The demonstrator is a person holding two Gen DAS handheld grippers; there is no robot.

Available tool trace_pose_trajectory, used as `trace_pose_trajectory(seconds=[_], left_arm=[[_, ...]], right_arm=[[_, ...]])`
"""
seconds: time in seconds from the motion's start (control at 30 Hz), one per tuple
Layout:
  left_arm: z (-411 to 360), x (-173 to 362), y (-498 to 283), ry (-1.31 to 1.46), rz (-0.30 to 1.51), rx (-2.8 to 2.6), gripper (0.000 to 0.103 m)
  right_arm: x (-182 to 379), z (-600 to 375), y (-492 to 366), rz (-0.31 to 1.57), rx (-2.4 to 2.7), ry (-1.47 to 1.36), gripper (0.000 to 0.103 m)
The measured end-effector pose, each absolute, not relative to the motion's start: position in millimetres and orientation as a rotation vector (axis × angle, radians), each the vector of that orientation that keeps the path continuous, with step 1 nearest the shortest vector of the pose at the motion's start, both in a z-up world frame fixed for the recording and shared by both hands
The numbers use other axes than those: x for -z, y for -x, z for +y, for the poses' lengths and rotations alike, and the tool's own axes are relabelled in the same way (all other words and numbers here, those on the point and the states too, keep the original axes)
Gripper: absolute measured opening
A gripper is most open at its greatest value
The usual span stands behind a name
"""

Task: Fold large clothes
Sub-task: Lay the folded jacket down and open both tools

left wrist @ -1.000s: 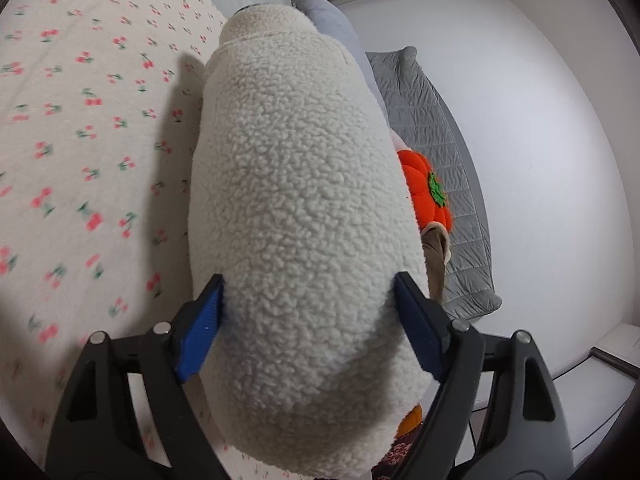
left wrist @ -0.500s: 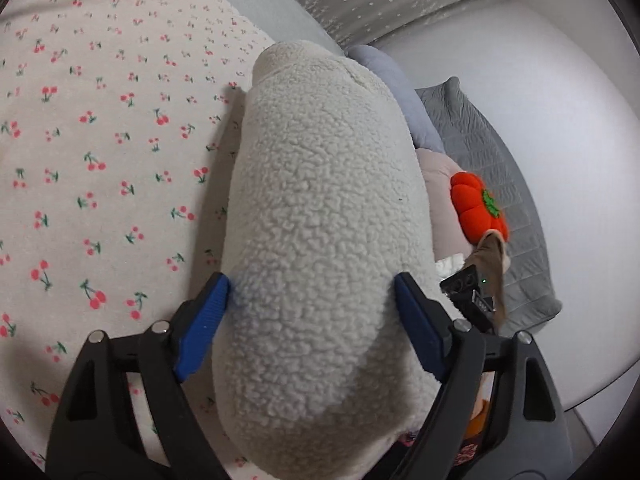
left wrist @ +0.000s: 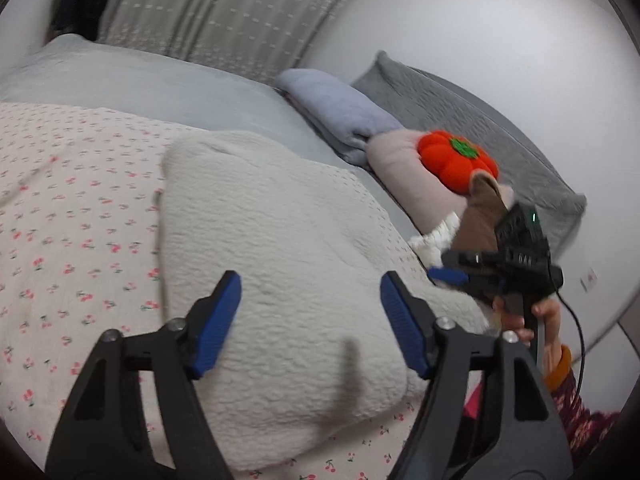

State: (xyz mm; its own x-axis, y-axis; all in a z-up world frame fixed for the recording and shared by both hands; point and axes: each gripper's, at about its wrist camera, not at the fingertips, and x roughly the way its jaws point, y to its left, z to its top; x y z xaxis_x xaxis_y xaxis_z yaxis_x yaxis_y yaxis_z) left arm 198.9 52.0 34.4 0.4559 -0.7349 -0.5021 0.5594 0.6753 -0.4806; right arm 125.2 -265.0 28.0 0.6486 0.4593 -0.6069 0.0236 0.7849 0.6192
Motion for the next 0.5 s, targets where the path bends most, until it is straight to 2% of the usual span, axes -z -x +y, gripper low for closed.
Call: trace_pose_trajectory(seconds=[0.03, 0.17, 0.23, 0.33, 0.37, 0.43, 0.5], left_arm=[[44, -28, -198, 0.233, 0.756, 0.826, 0.064], [20, -14, -179, 0.023, 0.719, 0.763, 0.063], [8, -9, -171, -0.080, 0.695, 0.710, 0.063], [6, 5, -163, -0.109, 0.690, 0.681, 0.063], [6, 12, -160, -0.119, 0.686, 0.680, 0.063], [3, 24, -150, -0.162, 0.658, 0.672, 0.063], [-4, 24, -140, -0.189, 0.623, 0.632, 0.063]], right_arm=[[-34, -253, -119, 0.803, -0.285, -0.595, 0.068], [-47, -198, -103, 0.734, -0.304, -0.328, 0.059], [-38, -164, -97, 0.752, -0.239, -0.157, 0.054], [-5, -152, -100, 0.811, -0.085, -0.010, 0.054], [12, -157, -104, 0.864, -0.049, 0.008, 0.055], [52, -178, -114, 0.948, -0.091, -0.138, 0.057], [57, -192, -110, 0.924, -0.120, -0.227, 0.059]])
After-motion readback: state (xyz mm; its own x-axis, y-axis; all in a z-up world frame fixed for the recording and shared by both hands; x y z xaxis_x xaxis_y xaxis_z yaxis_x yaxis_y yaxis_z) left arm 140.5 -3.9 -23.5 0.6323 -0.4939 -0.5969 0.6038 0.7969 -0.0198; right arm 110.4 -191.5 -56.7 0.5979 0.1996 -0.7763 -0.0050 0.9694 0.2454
